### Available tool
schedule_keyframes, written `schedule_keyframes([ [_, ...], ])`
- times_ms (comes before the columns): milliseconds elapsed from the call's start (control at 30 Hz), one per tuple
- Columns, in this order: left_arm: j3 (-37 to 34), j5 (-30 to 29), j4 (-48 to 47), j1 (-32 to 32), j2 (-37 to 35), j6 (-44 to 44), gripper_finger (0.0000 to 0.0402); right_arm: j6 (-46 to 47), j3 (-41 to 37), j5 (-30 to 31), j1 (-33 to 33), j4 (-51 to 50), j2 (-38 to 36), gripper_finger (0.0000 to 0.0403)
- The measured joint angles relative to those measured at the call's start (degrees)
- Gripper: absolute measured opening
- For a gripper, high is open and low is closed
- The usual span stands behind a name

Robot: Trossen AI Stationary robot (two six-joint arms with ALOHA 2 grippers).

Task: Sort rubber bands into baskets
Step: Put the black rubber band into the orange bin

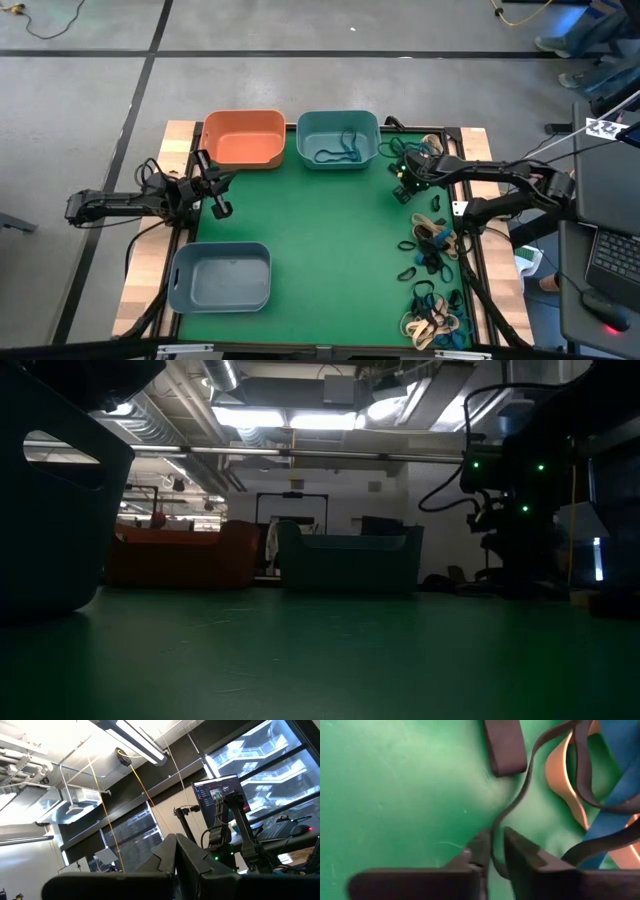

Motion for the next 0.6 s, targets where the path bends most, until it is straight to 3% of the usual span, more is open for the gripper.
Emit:
schedule_keyframes([
  [100, 0.0, 0.0, 0.0, 0.0, 0.0, 0.0, 0.0004, -0.4, 0.0, 0.0, 0.0, 0.5, 0.0, 0.0008],
  [233, 0.0, 0.0, 0.0, 0.0, 0.0, 0.0, 0.0004, -1.5, 1.2, 0.5, 0.0, -0.1, 0.0, 0.0021],
  [600, 0.0, 0.0, 0.0, 0.0, 0.0, 0.3, 0.0004, -3.6, 13.0, 1.8, 0.1, -7.5, -5.9, 0.0011],
])
